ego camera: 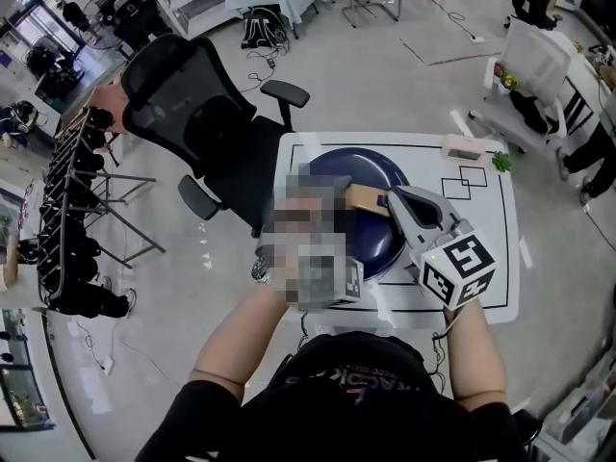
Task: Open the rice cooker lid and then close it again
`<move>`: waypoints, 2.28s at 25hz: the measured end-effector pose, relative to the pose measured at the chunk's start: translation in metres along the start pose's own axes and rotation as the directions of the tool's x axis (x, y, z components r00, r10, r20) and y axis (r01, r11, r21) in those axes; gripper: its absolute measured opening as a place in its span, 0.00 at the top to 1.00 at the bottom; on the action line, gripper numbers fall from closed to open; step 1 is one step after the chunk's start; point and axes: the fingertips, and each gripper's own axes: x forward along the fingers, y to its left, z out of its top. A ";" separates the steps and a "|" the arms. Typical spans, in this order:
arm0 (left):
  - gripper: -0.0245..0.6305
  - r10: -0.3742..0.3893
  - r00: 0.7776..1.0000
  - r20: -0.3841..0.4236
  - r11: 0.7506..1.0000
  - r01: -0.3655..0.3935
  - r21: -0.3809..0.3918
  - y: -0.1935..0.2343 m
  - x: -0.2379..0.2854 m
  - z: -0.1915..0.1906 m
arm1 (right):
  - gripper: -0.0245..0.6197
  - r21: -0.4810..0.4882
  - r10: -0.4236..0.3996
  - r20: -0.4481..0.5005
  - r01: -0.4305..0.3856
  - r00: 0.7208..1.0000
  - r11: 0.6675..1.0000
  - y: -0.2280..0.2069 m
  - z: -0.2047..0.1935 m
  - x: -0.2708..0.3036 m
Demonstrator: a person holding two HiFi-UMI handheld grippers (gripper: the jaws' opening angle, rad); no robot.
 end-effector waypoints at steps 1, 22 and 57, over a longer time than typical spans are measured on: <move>0.73 -0.003 1.000 -0.005 1.000 0.003 0.006 -0.003 0.002 0.001 | 0.96 0.010 0.005 -0.004 -0.005 1.000 1.000 -0.002 -0.004 -0.001; 0.71 0.026 0.994 -0.103 0.993 -0.014 0.113 -0.031 0.019 -0.001 | 0.96 0.104 0.064 -0.014 -0.062 0.998 0.993 -0.019 -0.045 -0.001; 0.96 0.234 0.970 -0.060 0.354 -0.143 -0.924 -0.039 -0.142 -0.045 | 0.96 0.078 0.274 0.129 -0.285 0.953 0.955 0.046 -0.010 -0.026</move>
